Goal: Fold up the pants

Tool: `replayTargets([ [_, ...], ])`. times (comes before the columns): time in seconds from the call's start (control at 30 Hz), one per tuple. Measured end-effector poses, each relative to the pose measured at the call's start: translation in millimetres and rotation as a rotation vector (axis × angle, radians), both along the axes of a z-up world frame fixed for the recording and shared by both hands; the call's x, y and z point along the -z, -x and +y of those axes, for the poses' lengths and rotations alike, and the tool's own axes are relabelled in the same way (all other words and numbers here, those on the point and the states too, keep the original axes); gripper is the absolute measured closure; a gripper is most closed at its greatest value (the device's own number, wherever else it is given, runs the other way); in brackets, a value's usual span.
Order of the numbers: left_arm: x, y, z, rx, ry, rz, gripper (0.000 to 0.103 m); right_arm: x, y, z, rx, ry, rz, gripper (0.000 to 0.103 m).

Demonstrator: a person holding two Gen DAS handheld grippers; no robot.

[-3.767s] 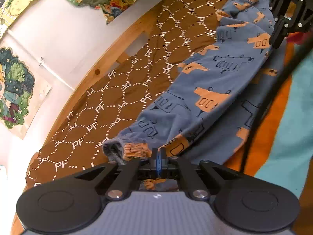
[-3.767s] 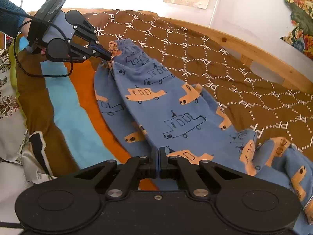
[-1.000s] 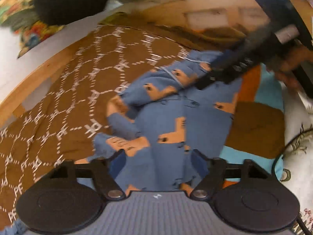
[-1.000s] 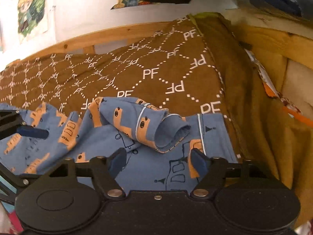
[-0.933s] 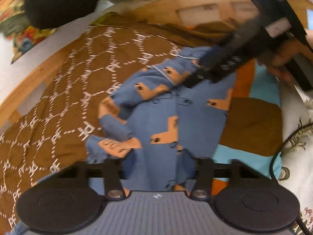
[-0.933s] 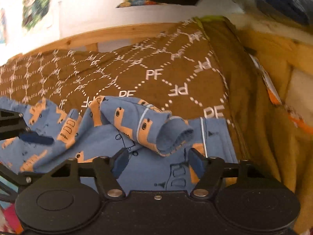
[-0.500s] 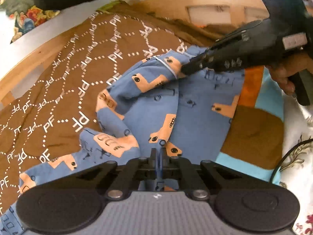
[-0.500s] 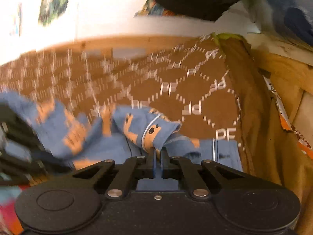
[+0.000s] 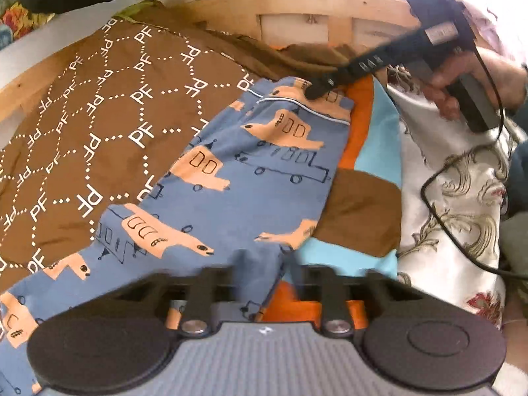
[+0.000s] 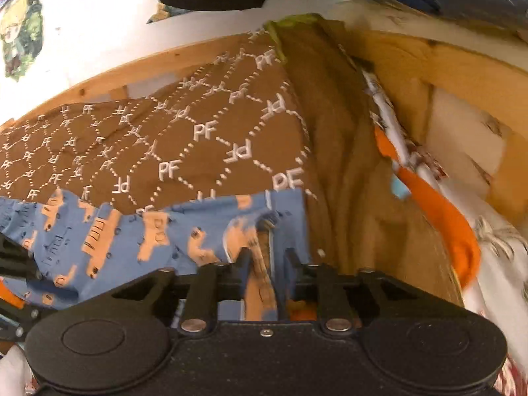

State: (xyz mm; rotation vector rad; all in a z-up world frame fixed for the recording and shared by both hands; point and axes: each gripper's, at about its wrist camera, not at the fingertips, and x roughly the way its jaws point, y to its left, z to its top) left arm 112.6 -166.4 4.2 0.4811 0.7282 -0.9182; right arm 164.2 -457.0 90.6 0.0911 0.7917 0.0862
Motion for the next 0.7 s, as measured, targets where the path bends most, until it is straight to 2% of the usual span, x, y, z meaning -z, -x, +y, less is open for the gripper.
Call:
replayTargets([
  [0.07,-9.7,-6.8,2.6,-0.016,0.046,-0.002,0.044,-3.7,13.2,-3.0,-0.001,0.0,-0.025,0.054],
  [0.1,-16.6,-14.5,0.5,-0.016,0.048,0.009,0.044,-4.7,19.1,-4.4,-0.002,0.003,-0.037,0.053],
  [0.2,-38.5,-48.4,-22.5,-0.01,0.006,-0.015,0.047,-2.8,35.3,-7.4,0.004,0.028,-0.049,0.054],
  [0.27,-52.5,-75.1,-46.8,0.014,-0.016,-0.025,0.047,-1.9,37.4,-6.4,-0.005,0.04,-0.047,0.06],
  [0.37,-60.7,-106.2,-83.7,0.061,-0.029,-0.049,0.047,-4.6,38.1,-2.4,-0.038,0.078,-0.07,0.061],
  [0.47,-50.8,-130.1,-116.3,0.084,-0.015,-0.037,0.049,-3.3,38.8,-0.1,-0.072,0.101,-0.056,0.063],
  [0.57,-31.7,-137.2,-134.9,0.11,-0.034,-0.041,0.051,1.2,39.5,-0.9,-0.088,0.12,-0.039,0.064],
  [0.7,-10.9,-139.5,-148.7,0.161,-0.072,0.013,0.054,2.2,39.2,-6.2,-0.099,0.071,-0.037,0.065],
])
